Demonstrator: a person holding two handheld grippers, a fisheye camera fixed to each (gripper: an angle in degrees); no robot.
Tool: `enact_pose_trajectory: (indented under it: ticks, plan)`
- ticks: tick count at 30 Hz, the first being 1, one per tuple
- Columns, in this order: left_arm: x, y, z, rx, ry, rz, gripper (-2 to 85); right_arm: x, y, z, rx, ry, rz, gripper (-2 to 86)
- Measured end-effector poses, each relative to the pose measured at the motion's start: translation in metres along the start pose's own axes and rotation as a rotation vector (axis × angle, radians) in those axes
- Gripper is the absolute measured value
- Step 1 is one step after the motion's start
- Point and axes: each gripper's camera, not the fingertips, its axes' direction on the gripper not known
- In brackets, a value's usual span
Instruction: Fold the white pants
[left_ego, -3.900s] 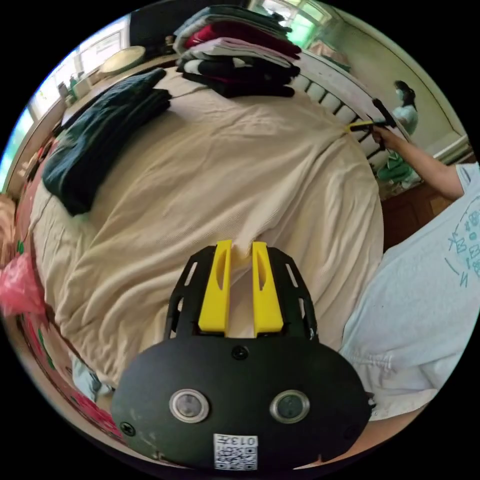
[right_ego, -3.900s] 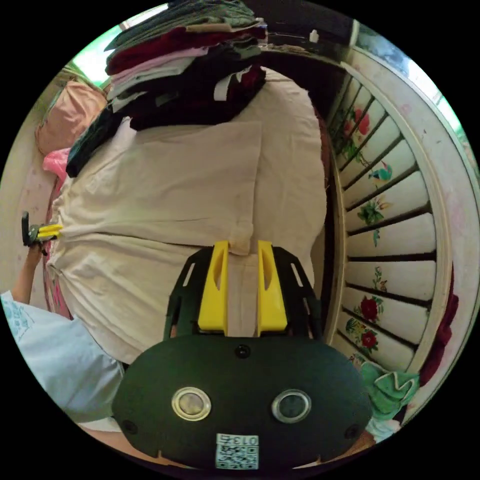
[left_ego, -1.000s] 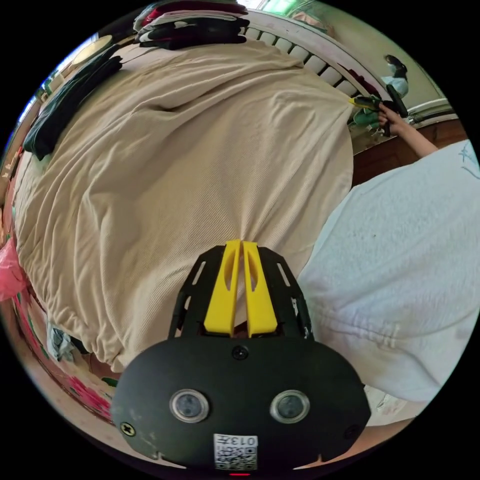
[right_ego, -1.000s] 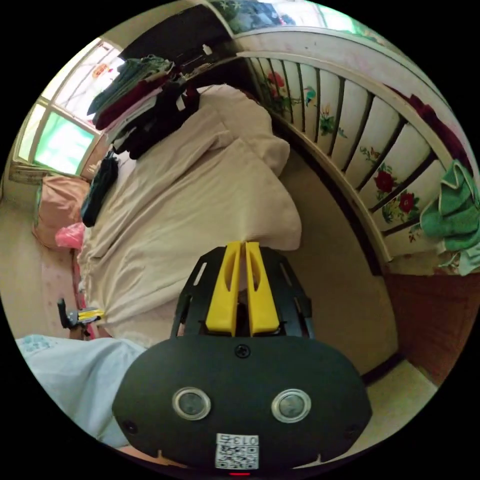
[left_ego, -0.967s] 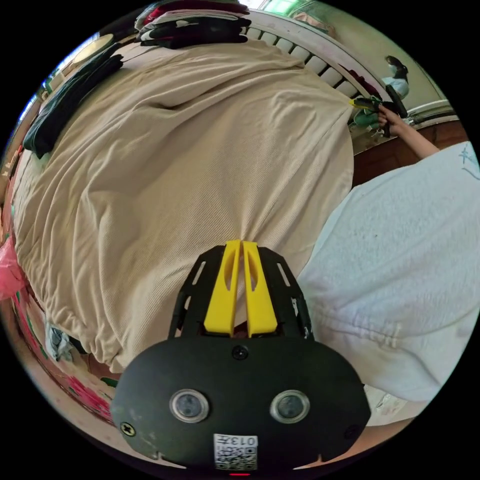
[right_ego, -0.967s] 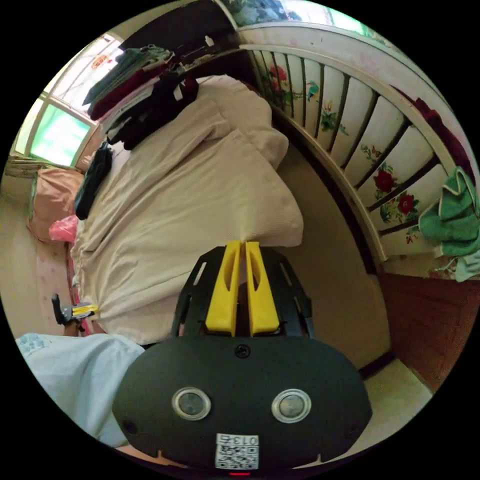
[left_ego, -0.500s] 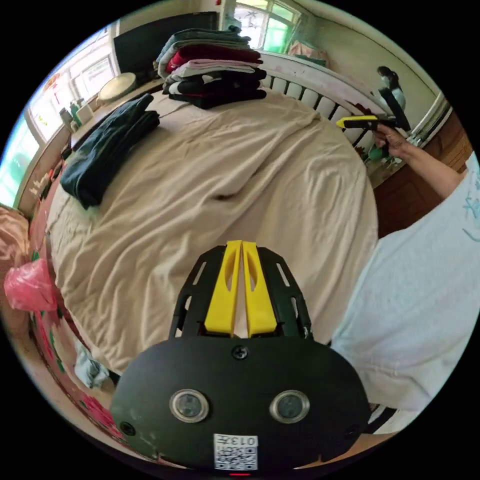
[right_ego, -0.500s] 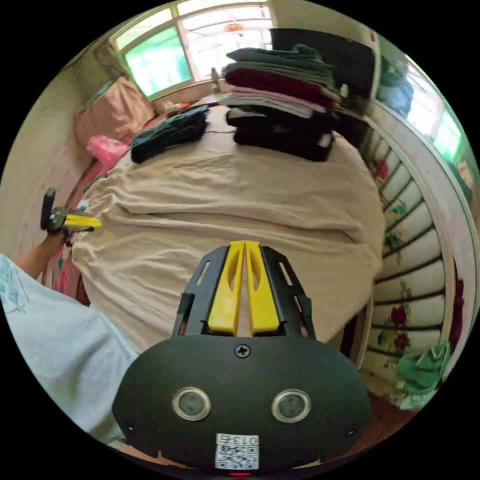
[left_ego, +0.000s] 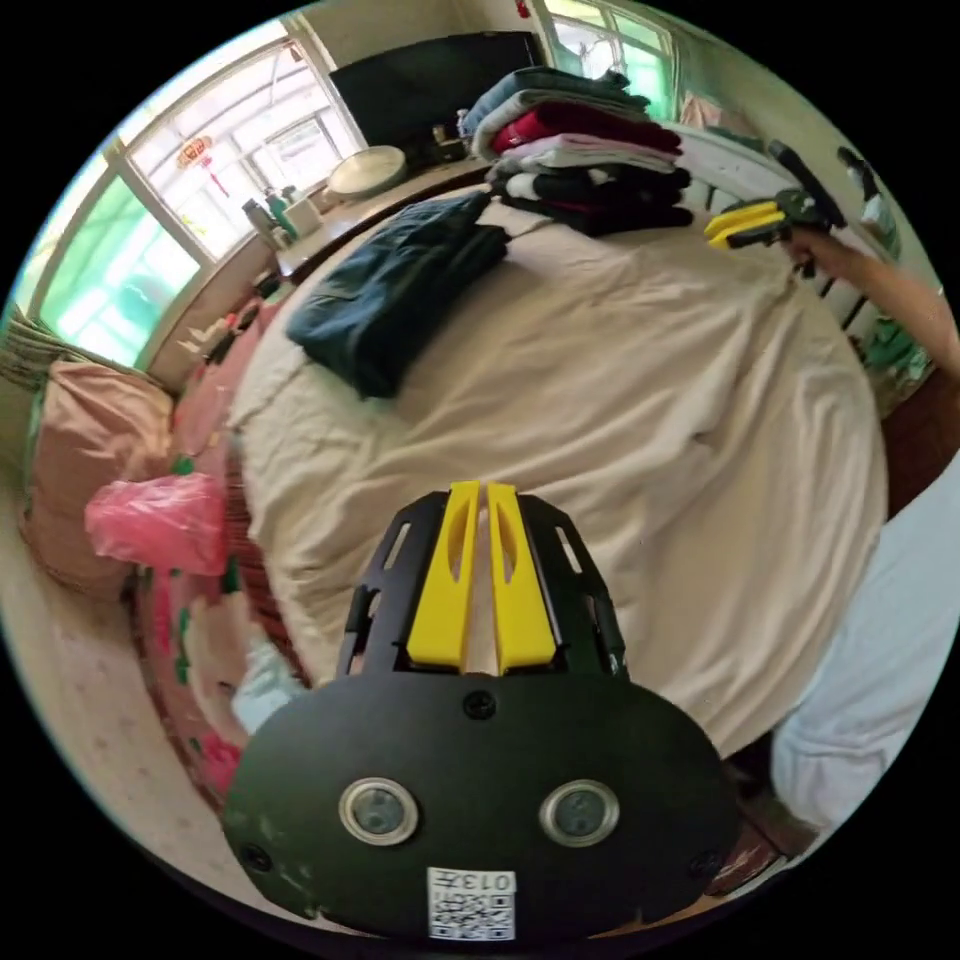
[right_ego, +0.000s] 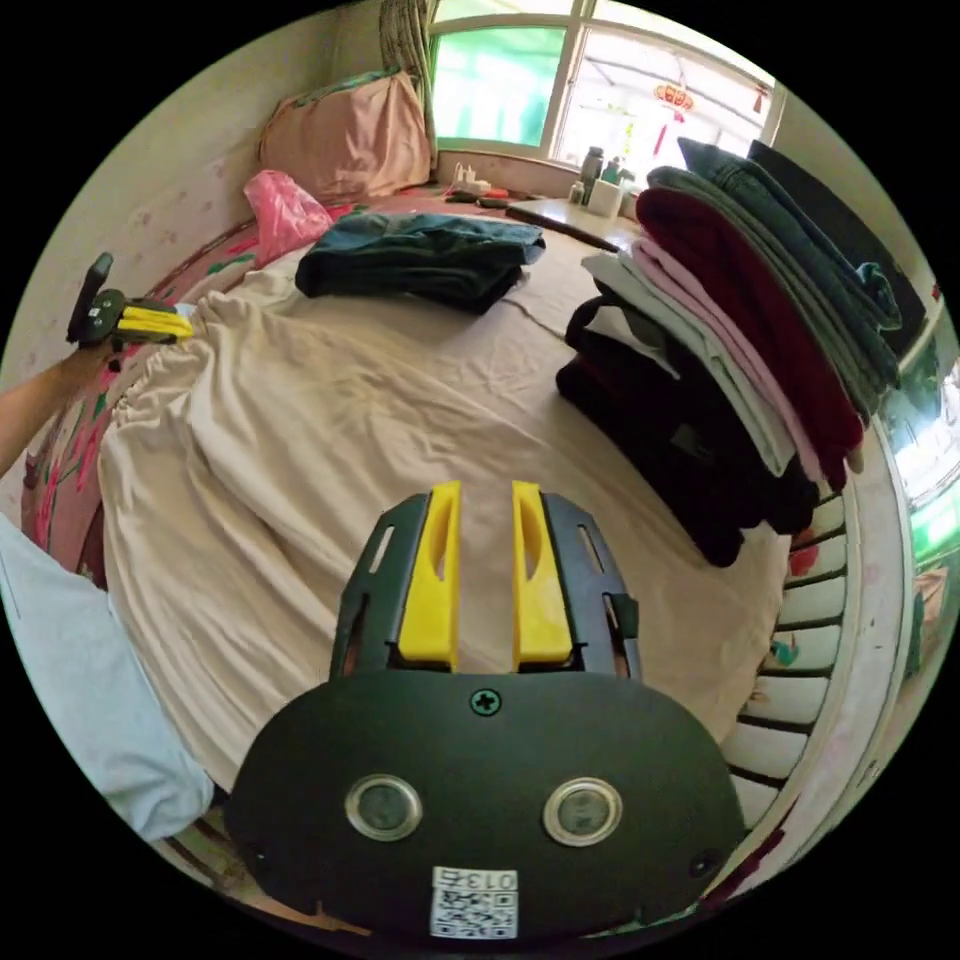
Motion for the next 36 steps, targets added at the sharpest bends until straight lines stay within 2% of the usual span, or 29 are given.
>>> enact_pose_trajectory:
  ticks: [2, 5, 11, 18, 22, 27, 31, 36]
  plan:
    - [-0.030, -0.013, 0.020, -0.129, -0.055, 0.040, 3.7, 0.023, -0.024, 0.017, -0.066, 0.016, -0.054, 7.7]
    - [-0.059, -0.029, 0.041, -0.244, 0.032, 0.067, 8.0, 0.047, -0.060, 0.042, -0.142, 0.009, -0.151, 8.3]
    - [-0.065, -0.040, 0.066, -0.395, 0.018, 0.222, 10.3, 0.051, -0.096, 0.090, -0.355, -0.042, -0.345, 8.2]
    - [-0.057, -0.037, 0.084, -0.441, 0.084, 0.208, 9.8, 0.064, -0.108, 0.097, -0.347, -0.156, -0.257, 6.7]
    - [-0.048, -0.035, 0.082, -0.449, 0.071, 0.197, 5.2, 0.058, -0.116, 0.098, -0.386, -0.186, -0.245, 3.4]
    - [-0.034, -0.028, 0.064, -0.419, 0.042, 0.214, 1.5, 0.032, -0.114, 0.076, -0.365, -0.044, -0.296, 1.7]
    - [-0.016, -0.011, 0.015, -0.281, -0.025, 0.204, 0.8, 0.014, -0.096, 0.025, -0.255, 0.063, -0.292, 1.5]
    - [0.041, 0.042, -0.073, -0.092, -0.163, 0.180, 0.6, -0.042, -0.015, -0.074, -0.077, 0.302, -0.223, 1.5]
